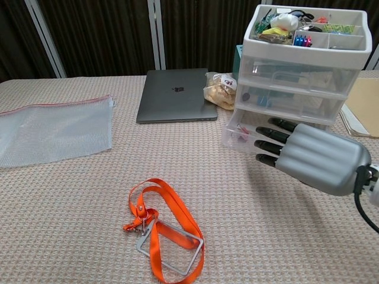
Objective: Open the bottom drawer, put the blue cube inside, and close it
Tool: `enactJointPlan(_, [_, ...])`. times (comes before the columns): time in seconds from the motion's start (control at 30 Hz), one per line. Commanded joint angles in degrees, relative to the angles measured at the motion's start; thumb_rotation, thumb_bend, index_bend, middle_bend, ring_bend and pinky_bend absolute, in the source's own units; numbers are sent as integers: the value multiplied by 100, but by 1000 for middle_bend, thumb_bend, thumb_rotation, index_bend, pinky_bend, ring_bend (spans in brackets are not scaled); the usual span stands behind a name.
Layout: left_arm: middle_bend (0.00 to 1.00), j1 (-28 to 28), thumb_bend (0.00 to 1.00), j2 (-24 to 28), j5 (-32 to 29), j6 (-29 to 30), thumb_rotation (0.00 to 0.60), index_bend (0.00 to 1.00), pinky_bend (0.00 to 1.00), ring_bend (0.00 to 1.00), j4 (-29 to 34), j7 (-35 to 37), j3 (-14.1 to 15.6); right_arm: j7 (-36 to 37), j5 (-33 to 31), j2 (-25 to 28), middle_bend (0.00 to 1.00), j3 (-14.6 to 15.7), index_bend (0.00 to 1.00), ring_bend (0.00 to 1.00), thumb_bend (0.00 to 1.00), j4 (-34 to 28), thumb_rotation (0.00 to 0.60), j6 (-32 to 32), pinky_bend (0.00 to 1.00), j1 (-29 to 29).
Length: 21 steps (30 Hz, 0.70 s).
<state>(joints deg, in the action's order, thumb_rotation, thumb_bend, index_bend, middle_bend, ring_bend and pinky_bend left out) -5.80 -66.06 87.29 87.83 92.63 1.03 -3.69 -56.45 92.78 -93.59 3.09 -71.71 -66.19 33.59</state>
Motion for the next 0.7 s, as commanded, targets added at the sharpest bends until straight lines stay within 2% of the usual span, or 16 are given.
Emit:
enactJointPlan(0.03, [0,1,174,5,-6,-11,600,105,0,0,7,-5,5,-134,-58,-48,108,-57,224,0,275,67,600,89,86,12])
enactJointPlan(0.7, [0,-6,173,26,-50,-55,600,105,0,0,44,-13,2,-552,-542,-173,108,-389,245,0,274,616,600,311,86,-69])
